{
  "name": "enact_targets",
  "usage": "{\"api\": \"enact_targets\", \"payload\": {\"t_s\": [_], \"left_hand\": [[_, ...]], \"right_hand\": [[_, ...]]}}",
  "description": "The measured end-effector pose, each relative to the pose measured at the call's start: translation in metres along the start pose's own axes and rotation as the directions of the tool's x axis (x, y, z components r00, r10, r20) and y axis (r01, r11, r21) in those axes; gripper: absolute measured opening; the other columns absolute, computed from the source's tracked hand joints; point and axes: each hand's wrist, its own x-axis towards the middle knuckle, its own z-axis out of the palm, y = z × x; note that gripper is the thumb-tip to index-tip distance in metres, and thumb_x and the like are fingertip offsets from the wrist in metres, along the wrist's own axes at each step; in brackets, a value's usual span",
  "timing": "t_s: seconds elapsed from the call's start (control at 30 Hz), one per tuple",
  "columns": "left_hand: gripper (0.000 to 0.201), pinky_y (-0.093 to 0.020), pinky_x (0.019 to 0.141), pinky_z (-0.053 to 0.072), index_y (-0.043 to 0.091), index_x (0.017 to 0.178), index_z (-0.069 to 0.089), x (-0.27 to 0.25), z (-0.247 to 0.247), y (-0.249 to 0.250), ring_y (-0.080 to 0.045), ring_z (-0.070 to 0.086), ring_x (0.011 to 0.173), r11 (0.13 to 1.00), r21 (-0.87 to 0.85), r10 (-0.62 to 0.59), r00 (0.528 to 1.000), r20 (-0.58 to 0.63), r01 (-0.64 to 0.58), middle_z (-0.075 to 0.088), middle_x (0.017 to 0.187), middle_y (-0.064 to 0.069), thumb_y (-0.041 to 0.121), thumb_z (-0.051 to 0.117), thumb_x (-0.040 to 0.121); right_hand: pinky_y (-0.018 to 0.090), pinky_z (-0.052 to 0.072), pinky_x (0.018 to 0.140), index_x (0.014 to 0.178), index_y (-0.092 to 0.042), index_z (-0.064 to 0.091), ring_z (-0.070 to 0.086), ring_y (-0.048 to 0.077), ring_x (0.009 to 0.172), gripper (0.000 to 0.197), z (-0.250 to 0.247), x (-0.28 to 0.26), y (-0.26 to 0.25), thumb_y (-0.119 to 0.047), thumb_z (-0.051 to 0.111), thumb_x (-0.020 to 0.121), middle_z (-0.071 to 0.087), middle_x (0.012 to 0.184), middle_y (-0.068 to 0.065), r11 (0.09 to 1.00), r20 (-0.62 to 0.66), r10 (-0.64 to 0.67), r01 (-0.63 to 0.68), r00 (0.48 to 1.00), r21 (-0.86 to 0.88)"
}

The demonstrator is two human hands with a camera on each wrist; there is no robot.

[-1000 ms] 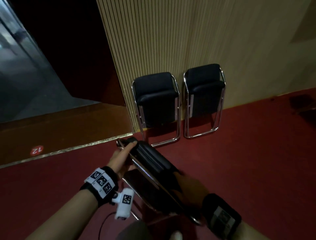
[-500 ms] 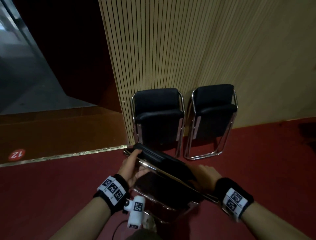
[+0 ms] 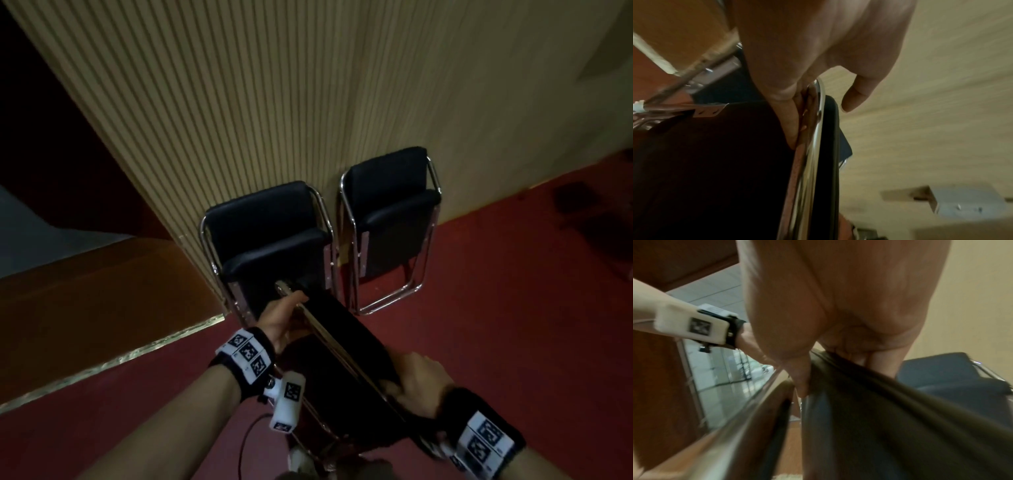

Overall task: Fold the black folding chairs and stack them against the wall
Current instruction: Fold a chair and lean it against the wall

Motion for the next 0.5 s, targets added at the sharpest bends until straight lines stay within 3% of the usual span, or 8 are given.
{"api": "enact_targets", "payload": {"t_s": [0.07, 0.2, 0.33, 0.37, 0.43, 0.5], "left_hand": [[0.013, -0.044, 0.076, 0.058, 0.001, 0.096, 0.068, 0.014, 0.017, 0.003, -0.025, 0.066, 0.067, 0.998, 0.056, -0.013, 1.000, 0.004, 0.013, 0.069, 0.070, -0.010, 0.012, 0.065, 0.089], [0.012, -0.035, 0.062, 0.054, 0.005, 0.095, 0.069, 0.052, 0.065, 0.017, -0.021, 0.064, 0.065, 0.976, 0.214, -0.057, 0.998, 0.031, 0.049, 0.069, 0.069, -0.005, 0.016, 0.068, 0.089], [0.010, -0.029, 0.048, 0.050, 0.008, 0.085, 0.071, 0.079, 0.090, 0.025, -0.018, 0.057, 0.061, 0.947, 0.303, -0.115, 0.993, 0.004, 0.109, 0.060, 0.069, -0.005, 0.018, 0.073, 0.084], [0.010, -0.033, 0.052, 0.054, 0.008, 0.087, 0.072, 0.090, 0.105, 0.026, -0.020, 0.058, 0.067, 0.935, 0.336, -0.130, 0.991, 0.017, 0.117, 0.060, 0.075, -0.007, 0.017, 0.073, 0.083], [0.008, -0.041, 0.071, 0.058, 0.011, 0.091, 0.074, 0.100, 0.124, 0.029, -0.024, 0.062, 0.079, 0.908, 0.401, -0.160, 0.985, 0.058, 0.124, 0.063, 0.085, -0.011, 0.014, 0.072, 0.084], [0.007, -0.036, 0.074, 0.055, 0.012, 0.090, 0.074, 0.117, 0.153, 0.026, -0.022, 0.064, 0.075, 0.880, 0.452, -0.216, 0.970, 0.110, 0.145, 0.067, 0.081, -0.008, 0.013, 0.070, 0.085]], "right_hand": [[0.039, 0.055, 0.078, 0.121, -0.029, 0.047, 0.069, 0.026, 0.093, 0.045, 0.005, 0.002, 0.012, -0.055, 0.047, 0.084, 0.070, 0.104, -0.003, 0.999, 0.033, 0.026, -0.027, 0.999, 0.034], [0.037, 0.055, 0.084, 0.132, -0.020, 0.045, 0.067, 0.027, 0.104, 0.048, 0.000, 0.020, 0.041, -0.049, 0.051, 0.094, 0.067, 0.118, 0.004, 0.984, 0.095, 0.130, -0.140, 0.987, 0.111], [0.035, 0.049, 0.076, 0.133, -0.016, 0.044, 0.067, 0.032, 0.103, 0.050, -0.004, 0.021, 0.050, -0.046, 0.052, 0.094, 0.069, 0.113, 0.007, 0.981, 0.063, 0.145, -0.151, 0.987, 0.118], [0.034, 0.047, 0.073, 0.135, -0.016, 0.043, 0.068, 0.031, 0.101, 0.051, -0.003, 0.022, 0.059, -0.045, 0.052, 0.095, 0.070, 0.112, 0.007, 0.974, 0.058, 0.175, -0.182, 0.983, 0.137], [0.032, 0.044, 0.068, 0.138, -0.017, 0.041, 0.068, 0.028, 0.097, 0.051, -0.003, 0.023, 0.066, -0.043, 0.052, 0.095, 0.069, 0.110, 0.004, 0.967, 0.019, 0.202, -0.202, 0.979, 0.153], [0.031, 0.042, 0.065, 0.138, -0.019, 0.041, 0.068, 0.026, 0.094, 0.050, -0.001, 0.024, 0.075, -0.041, 0.052, 0.095, 0.068, 0.105, 0.001, 0.929, 0.023, 0.291, -0.288, 0.956, 0.230]]}}
